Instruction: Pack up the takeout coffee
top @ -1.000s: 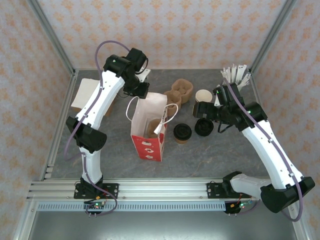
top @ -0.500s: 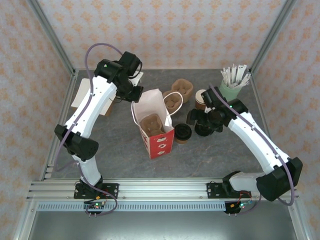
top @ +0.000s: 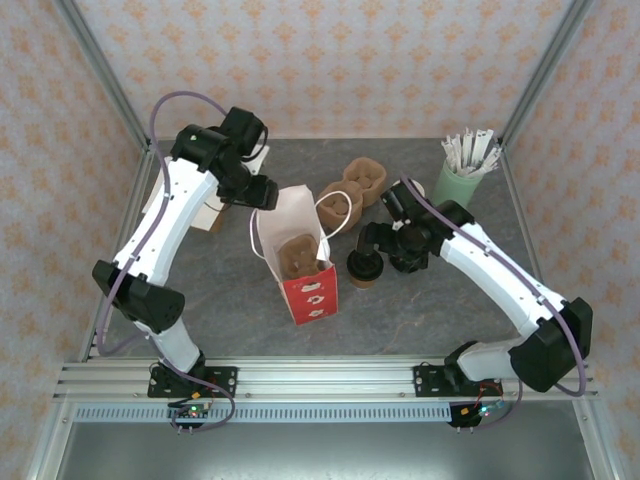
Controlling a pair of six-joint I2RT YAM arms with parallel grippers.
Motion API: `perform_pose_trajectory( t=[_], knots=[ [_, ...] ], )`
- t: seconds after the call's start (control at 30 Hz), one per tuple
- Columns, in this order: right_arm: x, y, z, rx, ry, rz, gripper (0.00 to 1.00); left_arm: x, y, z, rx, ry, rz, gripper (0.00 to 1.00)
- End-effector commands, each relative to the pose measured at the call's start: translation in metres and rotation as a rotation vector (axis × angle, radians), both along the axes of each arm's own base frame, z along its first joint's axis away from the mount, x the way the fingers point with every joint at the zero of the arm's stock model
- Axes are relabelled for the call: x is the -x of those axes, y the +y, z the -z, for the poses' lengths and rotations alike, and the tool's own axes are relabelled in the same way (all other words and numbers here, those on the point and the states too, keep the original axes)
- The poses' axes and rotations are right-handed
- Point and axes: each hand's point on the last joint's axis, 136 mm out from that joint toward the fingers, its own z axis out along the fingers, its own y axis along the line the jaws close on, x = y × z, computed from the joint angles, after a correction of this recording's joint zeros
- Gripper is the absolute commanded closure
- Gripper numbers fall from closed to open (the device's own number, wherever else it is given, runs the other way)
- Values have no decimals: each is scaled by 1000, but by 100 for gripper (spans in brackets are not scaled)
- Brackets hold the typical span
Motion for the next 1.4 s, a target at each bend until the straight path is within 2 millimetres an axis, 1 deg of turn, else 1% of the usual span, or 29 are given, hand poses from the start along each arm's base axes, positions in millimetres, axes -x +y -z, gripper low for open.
perform_pose_trajectory(
  t=[0.0, 0.03, 0.13, 0.23, 0.27, 0.33, 0.43, 0.53, 0.63, 0.8, 0.9, 1.13, 1.37],
  knots=[
    [-5, 2, 6, 35, -2, 36, 1, 1, 10, -34, 20, -111, -25, 25],
    [-6, 3, 8, 46, 0, 41, 1, 1, 13, -40, 23, -137, -37, 20],
    [-10, 9, 14, 63, 16, 47, 1, 3, 24, -59, 43, -235, -78, 11],
    [-13, 16, 19, 80, 32, 48, 1, 8, 38, -71, 56, -334, -142, 2],
    [-14, 17, 22, 89, 37, 50, 1, 12, 44, -74, 57, -365, -165, 1],
    [-17, 20, 24, 106, 44, 47, 1, 19, 53, -77, 70, -413, -205, 0],
    [-19, 21, 30, 131, 67, 47, 1, 32, 59, -73, 92, -433, -227, 0],
    [-21, 25, 35, 142, 82, 38, 1, 42, 64, -61, 69, -406, -232, 0],
    [-22, 27, 40, 165, 93, 23, 1, 48, 70, -52, 34, -383, -239, 0],
    [-21, 25, 51, 191, 120, 24, 1, 50, 71, -48, 32, -377, -239, 0],
    [-20, 28, 57, 179, 133, 15, 1, 50, 70, -49, 39, -379, -239, 0],
    [-18, 31, 67, 185, 164, -8, 1, 50, 69, -47, 39, -369, -240, 0],
    [-21, 36, 74, 177, 170, -13, 1, 48, 68, -47, 43, -367, -239, 0]
  ],
)
